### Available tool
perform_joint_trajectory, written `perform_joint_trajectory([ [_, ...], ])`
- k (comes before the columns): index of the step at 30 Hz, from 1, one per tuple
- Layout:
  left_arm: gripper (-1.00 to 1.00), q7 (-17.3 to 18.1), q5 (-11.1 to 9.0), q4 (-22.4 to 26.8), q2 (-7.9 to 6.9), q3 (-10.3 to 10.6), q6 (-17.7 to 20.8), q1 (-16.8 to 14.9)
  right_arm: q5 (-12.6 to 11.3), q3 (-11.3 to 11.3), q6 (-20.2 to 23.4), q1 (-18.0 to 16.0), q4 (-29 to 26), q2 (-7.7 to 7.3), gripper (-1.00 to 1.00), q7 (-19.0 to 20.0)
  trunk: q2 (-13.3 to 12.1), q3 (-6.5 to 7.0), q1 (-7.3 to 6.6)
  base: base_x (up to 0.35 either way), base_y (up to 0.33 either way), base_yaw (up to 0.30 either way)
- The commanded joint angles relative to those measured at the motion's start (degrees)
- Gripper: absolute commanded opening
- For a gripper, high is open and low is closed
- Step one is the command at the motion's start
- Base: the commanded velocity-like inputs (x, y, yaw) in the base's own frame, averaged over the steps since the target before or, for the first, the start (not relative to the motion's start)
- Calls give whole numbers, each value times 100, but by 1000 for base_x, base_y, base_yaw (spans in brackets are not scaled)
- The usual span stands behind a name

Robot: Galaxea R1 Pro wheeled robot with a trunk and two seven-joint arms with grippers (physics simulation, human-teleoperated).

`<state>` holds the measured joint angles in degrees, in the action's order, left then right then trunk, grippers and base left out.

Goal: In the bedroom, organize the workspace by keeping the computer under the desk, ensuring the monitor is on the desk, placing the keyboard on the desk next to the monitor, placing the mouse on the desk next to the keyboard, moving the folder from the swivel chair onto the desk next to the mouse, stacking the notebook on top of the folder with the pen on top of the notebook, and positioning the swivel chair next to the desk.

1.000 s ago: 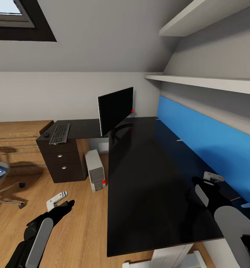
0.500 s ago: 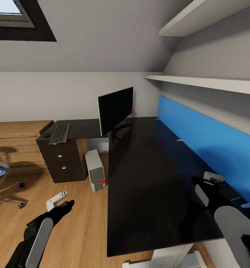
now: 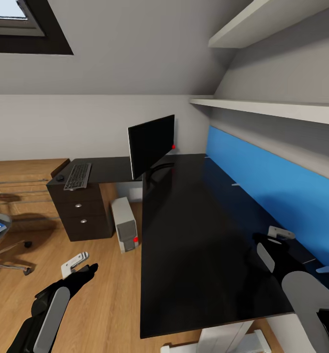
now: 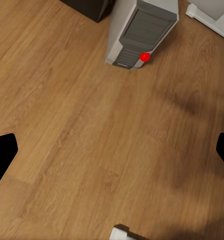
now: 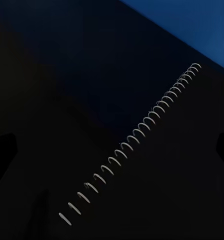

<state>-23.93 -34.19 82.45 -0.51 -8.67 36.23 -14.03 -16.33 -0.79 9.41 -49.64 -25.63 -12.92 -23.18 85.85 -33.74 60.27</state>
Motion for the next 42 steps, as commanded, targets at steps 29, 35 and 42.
perform_joint_trajectory([
  [29, 100, -50, -61, 11, -2, -2, 16, -3, -18, 16, 34, -2, 6, 14, 100, -7, 3, 20, 0, 0, 0, -181],
  [35, 100, -50, -63, 16, -2, -3, 16, -3, -18, 25, 34, -2, 21, 25, 100, 5, 3, 20, 0, 0, 0, -8],
  [42, 100, -50, -66, 17, -2, -3, 16, -3, -19, 26, 34, -2, 22, 26, 100, 6, 3, 20, 0, 0, 0, 0],
])
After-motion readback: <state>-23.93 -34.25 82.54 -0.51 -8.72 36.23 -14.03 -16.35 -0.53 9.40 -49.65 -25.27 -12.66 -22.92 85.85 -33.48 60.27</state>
